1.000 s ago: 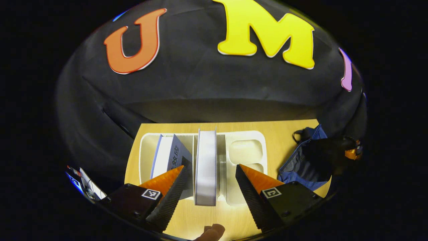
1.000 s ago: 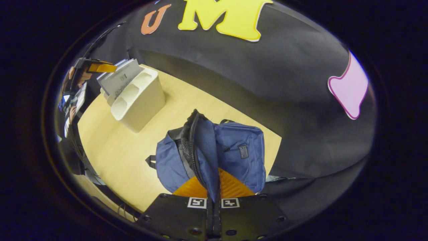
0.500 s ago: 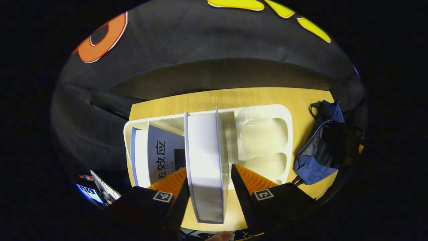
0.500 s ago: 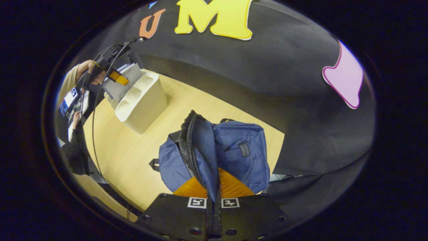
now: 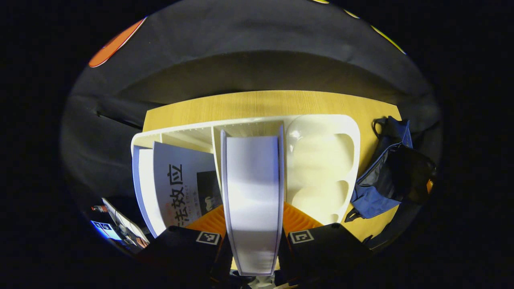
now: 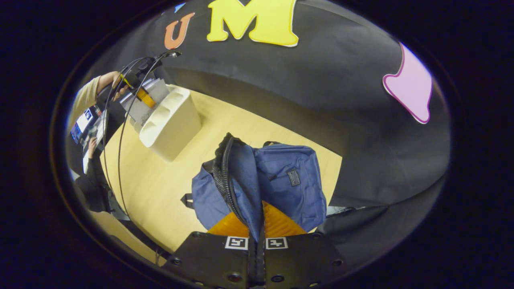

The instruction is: Open the schoolbag, grab two books from the bookshelf and put them into the schoolbag.

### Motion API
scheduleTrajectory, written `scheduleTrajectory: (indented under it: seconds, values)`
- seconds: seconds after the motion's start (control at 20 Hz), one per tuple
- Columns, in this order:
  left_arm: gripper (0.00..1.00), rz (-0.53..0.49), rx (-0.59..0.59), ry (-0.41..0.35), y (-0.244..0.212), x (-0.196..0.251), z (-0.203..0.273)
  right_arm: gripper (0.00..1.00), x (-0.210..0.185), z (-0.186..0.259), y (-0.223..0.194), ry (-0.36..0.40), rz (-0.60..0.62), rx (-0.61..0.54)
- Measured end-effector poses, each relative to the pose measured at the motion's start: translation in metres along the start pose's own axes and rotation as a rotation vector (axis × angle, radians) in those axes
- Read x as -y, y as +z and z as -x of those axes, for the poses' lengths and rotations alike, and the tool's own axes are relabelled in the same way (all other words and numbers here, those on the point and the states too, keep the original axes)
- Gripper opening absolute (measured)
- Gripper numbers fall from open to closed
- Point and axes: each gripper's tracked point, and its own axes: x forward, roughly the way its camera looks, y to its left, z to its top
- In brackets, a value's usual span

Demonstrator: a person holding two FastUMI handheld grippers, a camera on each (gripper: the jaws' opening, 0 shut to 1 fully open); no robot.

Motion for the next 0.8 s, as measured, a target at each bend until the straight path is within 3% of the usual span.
scheduleTrajectory:
  seconds: [0.1, 0.15, 0.25, 0.3, 0.6, 0.7, 0.75, 0.8]
  values:
    - [0.44, 0.044, -0.004, -0.018, -0.009, 0.001, 0.004, 0.02, -0.001, -0.002, -0.001, -0.001, -0.008, 0.003]
    - [0.52, 0.061, 0.005, -0.028, -0.012, 0.001, 0.009, 0.01, -0.003, -0.003, -0.003, 0.003, -0.012, 0.005]
    - [0.53, 0.098, 0.017, -0.032, -0.021, 0.001, 0.025, 0.01, -0.003, -0.004, -0.004, 0.008, -0.019, 0.004]
    - [0.48, 0.110, 0.026, -0.027, -0.027, 0.001, 0.035, 0.01, -0.004, -0.004, -0.006, 0.011, -0.020, 0.003]
    - [0.48, 0.067, 0.176, -0.045, -0.058, 0.013, 0.116, 0.01, -0.006, -0.005, -0.009, 0.016, -0.010, 0.015]
    - [0.53, 0.060, 0.215, -0.036, -0.074, 0.016, 0.138, 0.02, -0.005, -0.005, -0.010, 0.014, -0.013, 0.024]
    - [0.48, 0.054, 0.232, -0.035, -0.082, 0.016, 0.148, 0.01, -0.005, -0.005, -0.012, 0.015, -0.012, 0.024]
    - [0.53, 0.052, 0.244, -0.039, -0.092, 0.019, 0.156, 0.01, -0.006, -0.006, -0.014, 0.015, -0.007, 0.024]
